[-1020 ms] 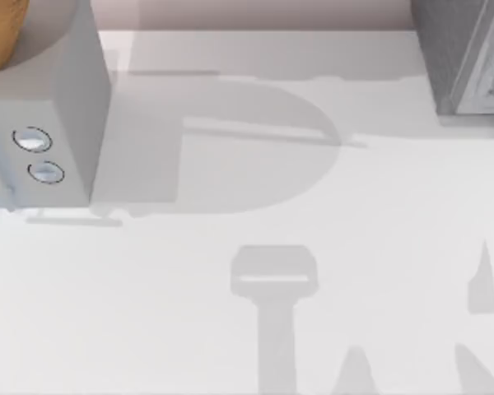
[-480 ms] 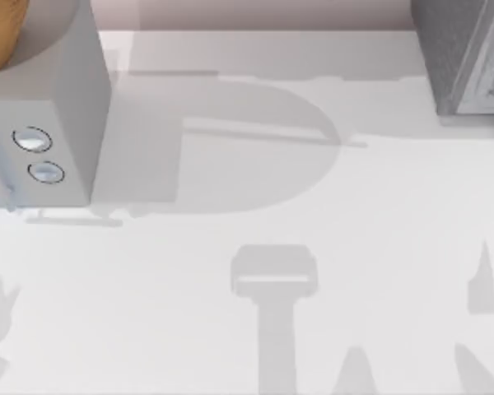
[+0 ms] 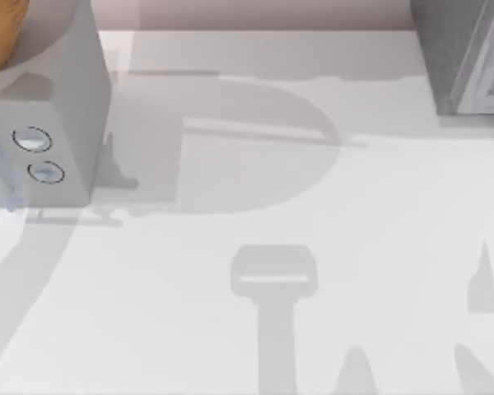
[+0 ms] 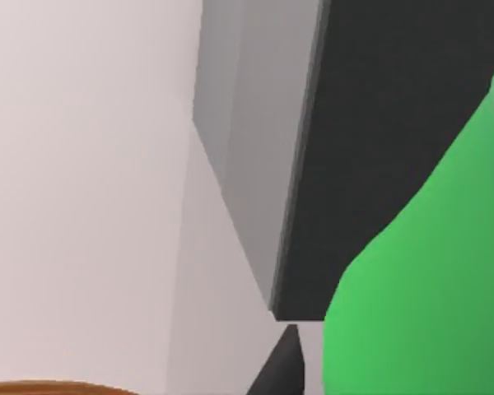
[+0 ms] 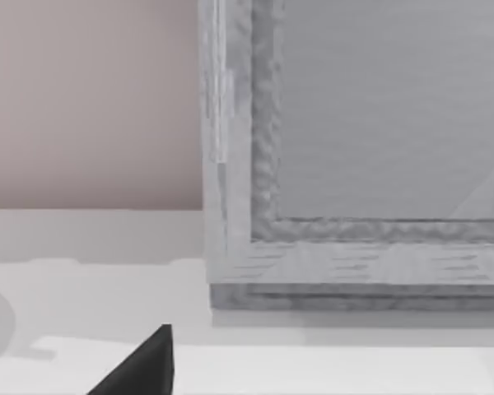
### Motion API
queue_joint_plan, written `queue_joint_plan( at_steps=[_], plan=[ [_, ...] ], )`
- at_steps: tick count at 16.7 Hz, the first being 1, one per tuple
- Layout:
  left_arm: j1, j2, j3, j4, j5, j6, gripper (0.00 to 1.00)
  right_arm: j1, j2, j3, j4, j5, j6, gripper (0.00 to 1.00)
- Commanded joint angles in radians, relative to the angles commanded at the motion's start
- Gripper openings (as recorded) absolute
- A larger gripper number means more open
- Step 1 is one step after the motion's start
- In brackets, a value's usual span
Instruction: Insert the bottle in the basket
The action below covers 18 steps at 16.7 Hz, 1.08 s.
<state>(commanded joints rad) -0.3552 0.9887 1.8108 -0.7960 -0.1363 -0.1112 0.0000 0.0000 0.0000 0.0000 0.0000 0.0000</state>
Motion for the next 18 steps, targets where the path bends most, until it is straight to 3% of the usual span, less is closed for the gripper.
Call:
queue_joint_plan(
  at_steps=[4, 8, 18],
  plan=[
    [0.271, 0.343, 0.091, 0.148, 0.113, 0.065, 0.00, 0.000, 0.000, 0.000, 0.000, 0.000, 0.000, 1.00],
    [0.433, 0.544, 0.126, 0.213, 0.186, 0.127, 0.00, 0.000, 0.000, 0.000, 0.000, 0.000, 0.000, 1.00],
    [0.464, 0.604, 0.100, 0.261, 0.198, 0.145, 0.00, 0.000, 0.000, 0.000, 0.000, 0.000, 0.000, 1.00]
  ],
)
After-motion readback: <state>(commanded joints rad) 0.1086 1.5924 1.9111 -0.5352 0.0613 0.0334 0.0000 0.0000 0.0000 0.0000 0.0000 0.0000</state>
